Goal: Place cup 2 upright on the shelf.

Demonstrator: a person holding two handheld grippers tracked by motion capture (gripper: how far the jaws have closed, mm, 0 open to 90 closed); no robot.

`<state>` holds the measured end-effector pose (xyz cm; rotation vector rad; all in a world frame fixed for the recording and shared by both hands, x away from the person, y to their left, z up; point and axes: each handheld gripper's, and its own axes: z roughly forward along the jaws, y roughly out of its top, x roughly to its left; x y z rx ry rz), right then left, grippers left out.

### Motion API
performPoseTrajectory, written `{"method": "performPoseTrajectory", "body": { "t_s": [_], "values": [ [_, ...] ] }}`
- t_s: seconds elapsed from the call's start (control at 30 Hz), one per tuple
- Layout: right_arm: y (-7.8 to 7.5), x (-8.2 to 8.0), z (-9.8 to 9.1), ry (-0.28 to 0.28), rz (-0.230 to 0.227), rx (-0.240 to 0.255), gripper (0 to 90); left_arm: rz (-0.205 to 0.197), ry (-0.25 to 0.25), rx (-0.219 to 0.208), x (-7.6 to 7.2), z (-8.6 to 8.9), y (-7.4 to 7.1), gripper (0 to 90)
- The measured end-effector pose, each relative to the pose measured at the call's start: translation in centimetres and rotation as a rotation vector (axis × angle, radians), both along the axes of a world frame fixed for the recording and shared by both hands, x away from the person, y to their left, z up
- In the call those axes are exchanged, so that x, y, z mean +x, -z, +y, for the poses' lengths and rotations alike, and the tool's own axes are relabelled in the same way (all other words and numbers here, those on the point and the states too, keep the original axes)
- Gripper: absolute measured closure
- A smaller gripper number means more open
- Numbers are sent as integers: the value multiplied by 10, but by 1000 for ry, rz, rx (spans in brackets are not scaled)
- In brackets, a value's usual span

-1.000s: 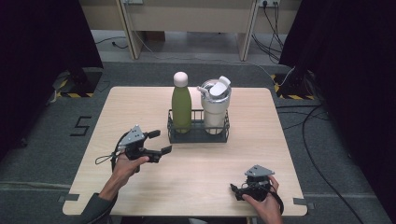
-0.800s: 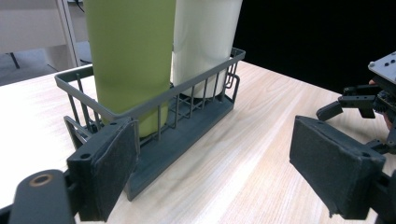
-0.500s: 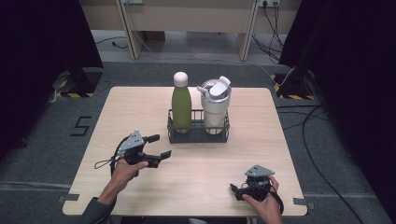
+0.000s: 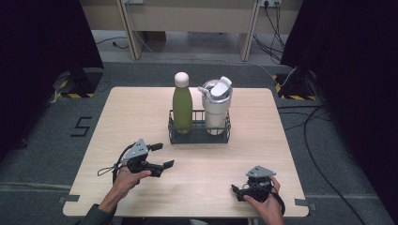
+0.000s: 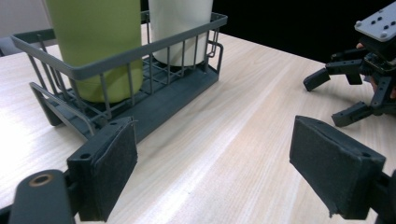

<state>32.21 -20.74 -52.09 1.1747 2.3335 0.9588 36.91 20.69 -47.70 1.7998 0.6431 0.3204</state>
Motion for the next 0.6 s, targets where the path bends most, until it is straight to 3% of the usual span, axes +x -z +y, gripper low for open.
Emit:
{"method": "performPoseTrajectory", "body": {
  "t_s": [0.6],
  "values": [
    [0, 0, 0, 1, 0, 2, 32, 26, 25, 24, -18, -1, 16, 149]
  ]
}}
